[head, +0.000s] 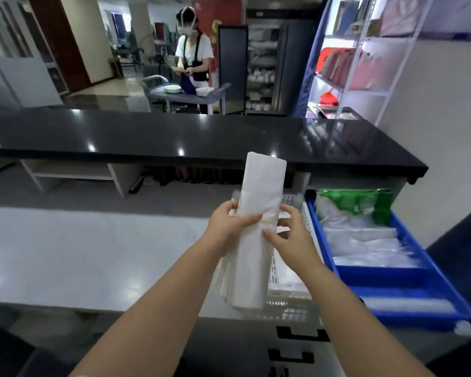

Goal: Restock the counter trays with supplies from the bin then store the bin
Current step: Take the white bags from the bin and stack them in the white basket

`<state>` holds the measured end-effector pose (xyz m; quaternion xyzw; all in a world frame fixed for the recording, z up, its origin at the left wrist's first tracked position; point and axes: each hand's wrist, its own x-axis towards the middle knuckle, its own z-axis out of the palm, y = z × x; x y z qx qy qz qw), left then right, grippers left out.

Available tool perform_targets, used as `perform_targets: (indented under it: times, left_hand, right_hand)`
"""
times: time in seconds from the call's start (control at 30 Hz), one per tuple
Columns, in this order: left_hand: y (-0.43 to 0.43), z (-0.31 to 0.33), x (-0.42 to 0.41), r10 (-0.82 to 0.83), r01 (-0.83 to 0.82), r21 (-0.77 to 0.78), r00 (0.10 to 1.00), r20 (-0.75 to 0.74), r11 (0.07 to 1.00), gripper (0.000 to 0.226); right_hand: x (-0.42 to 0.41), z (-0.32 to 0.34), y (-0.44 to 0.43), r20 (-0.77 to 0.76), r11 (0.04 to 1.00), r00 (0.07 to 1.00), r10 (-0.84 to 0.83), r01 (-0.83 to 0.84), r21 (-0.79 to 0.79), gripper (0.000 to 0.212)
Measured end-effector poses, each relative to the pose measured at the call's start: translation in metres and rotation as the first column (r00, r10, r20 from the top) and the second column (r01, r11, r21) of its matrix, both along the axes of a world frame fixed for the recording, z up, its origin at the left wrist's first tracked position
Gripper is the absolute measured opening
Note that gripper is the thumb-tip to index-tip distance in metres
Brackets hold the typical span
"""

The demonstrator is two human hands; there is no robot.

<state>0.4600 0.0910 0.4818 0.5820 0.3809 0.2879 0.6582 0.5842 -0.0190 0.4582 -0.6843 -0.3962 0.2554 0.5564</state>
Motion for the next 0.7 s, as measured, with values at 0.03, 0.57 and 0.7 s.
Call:
perform_targets:
  times: [0.03,0.57,0.7]
  left_hand:
    - [0.001,-0.002,0.011,-0.004,0.004,-0.035,1.000,0.020,0.999,0.048]
    - [0.054,-0.061,0.057,-0.107,0.063,-0.314,0.987,-0.124,0.947,0.027]
    - [0.081,-0.068,0.057,-0.146,0.093,-0.220,0.959,-0.241,0.971,0.024]
  right_hand:
    - [0.013,-0.001,0.002,-0.033,1.000,0.999,-0.004,0.004,0.004,0.054]
    - [0.100,-0.059,0.060,-0.601,0.973,0.792,0.104,-0.205,-0.102,0.051]
    - [0.096,-0.067,0.080,-0.640,0.976,0.768,0.040,-0.168,-0.141,0.051]
